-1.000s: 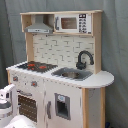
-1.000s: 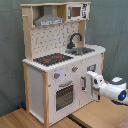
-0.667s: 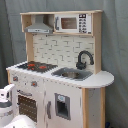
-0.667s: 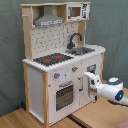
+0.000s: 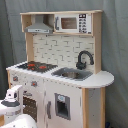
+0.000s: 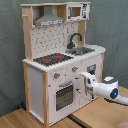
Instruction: Play with the kitchen
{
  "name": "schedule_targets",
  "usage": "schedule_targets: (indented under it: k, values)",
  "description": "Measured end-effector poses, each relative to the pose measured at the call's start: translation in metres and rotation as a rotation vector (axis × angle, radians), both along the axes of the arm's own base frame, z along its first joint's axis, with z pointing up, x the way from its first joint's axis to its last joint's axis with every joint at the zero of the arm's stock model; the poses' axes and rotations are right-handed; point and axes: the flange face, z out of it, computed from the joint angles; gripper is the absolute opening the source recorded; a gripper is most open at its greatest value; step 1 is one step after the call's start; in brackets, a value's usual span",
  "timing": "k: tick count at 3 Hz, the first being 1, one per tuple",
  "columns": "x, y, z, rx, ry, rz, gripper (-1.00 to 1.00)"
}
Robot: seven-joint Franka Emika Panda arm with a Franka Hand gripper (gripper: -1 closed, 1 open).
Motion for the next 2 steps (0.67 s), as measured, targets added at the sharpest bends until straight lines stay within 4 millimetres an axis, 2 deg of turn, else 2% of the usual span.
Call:
schedule_targets:
  k: [1, 2]
  values:
    - [0.020, -0.009, -0.012, -0.007, 0.025, 0.003, 1.00]
    - [0.037, 0.006, -0.012, 0.004, 0.030, 0.013, 1.00]
